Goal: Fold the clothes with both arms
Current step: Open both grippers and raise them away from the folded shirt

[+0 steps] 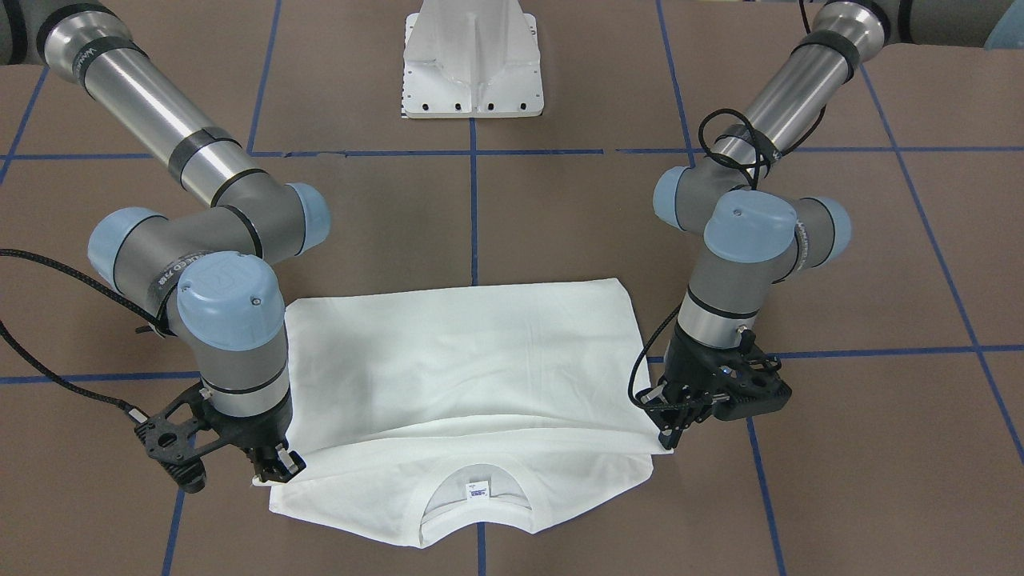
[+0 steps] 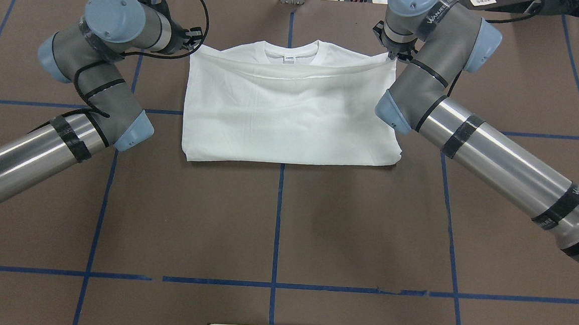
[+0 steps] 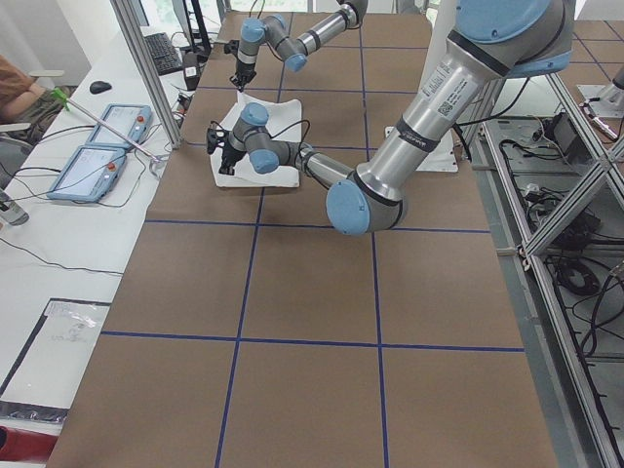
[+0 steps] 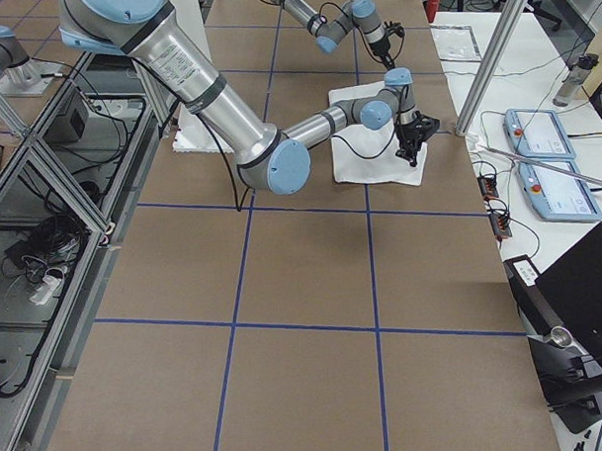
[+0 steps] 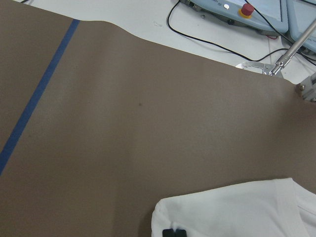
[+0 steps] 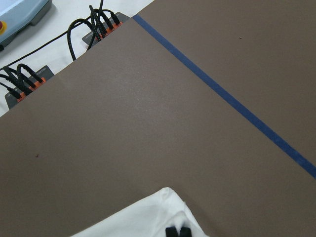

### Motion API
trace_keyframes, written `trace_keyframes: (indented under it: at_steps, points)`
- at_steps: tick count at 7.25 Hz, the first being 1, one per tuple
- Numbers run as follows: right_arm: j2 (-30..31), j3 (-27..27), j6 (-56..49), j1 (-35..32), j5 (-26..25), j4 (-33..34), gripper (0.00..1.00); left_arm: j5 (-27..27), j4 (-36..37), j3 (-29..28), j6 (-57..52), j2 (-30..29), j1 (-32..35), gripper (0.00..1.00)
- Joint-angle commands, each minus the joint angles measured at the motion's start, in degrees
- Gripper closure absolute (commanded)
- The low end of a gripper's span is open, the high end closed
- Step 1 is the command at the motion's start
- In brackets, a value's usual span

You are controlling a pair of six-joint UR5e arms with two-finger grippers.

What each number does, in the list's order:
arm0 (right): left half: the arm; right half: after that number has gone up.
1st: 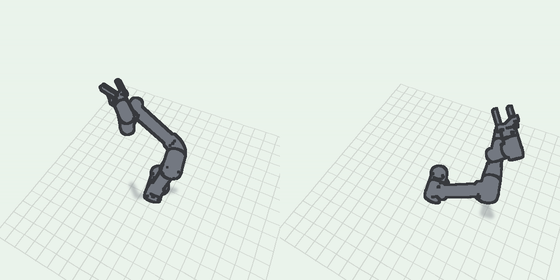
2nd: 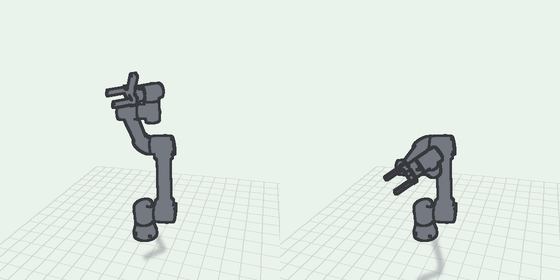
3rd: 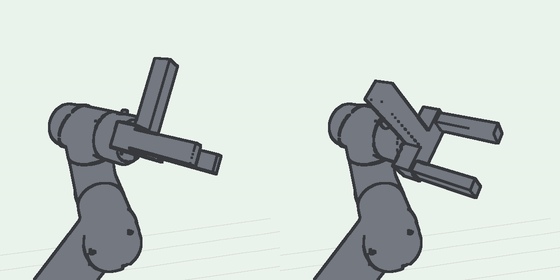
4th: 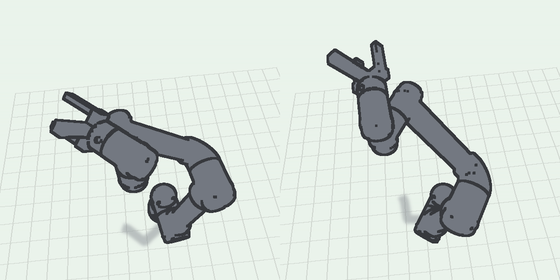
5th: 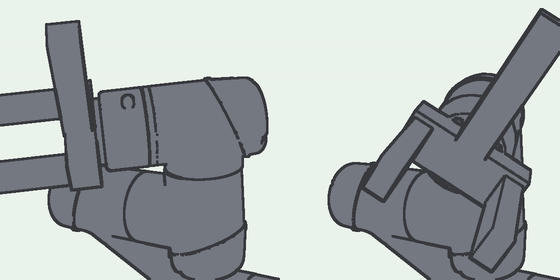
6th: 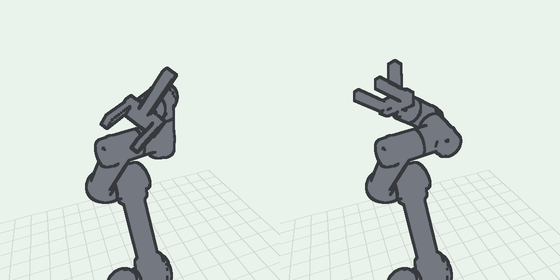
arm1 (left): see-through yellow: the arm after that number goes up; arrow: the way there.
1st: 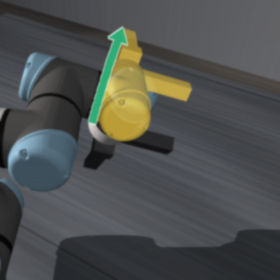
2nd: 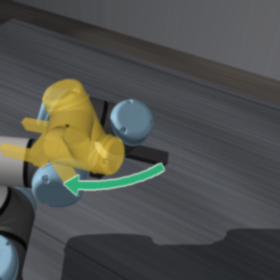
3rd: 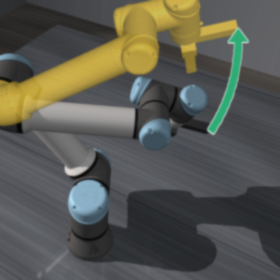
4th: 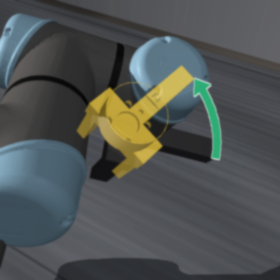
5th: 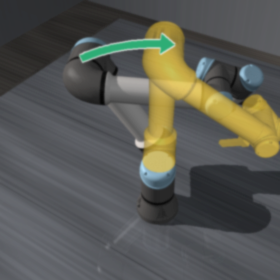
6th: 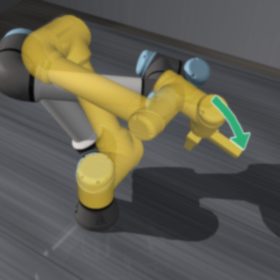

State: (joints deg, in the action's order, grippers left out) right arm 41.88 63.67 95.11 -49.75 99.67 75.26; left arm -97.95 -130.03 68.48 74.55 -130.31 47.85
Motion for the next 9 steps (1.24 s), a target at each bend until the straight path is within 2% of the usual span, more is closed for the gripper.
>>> trace_keyframes:
  at_steps: [1,3,4,5,6,7,8,9]
  points:
    - [0.04,-1.0,0.07,0.09,0.0,-1.52,1.0,0.04,-0.84,-0.8,-0.02,-0.21,0.05,0.93]
    - [0.05,-1.09,0.07,0.09,0.0,-1.52,0.39,-0.04,-0.93,-0.8,-0.02,-0.21,0.05,0.54]
    - [0.05,-1.01,0.07,0.09,0.09,-1.52,0.36,-0.04,-1.19,-0.8,-0.02,-0.21,0.14,0.48]
    - [0.57,0.39,0.33,-0.35,0.26,-1.52,0.38,-0.04,-1.28,-0.8,0.07,-0.21,0.4,0.46]
    - [3.7,4.32,0.68,-0.44,2.35,-1.7,0.37,-0.13,-2.85,-0.8,0.07,-0.21,0.75,0.46]
    - [11.22,14.19,1.9,1.47,2.55,-1.61,0.36,-0.13,-3.73,-0.72,-0.02,0.14,0.84,0.46]
    - [18.52,22.12,3.74,4.89,2.2,-1.7,0.32,-0.31,-3.74,-0.72,-0.02,0.32,0.84,0.46]
    - [22.77,28.38,9.94,7.27,1.94,-1.7,0.29,-0.4,-3.74,-0.46,-0.02,0.32,0.84,0.46]
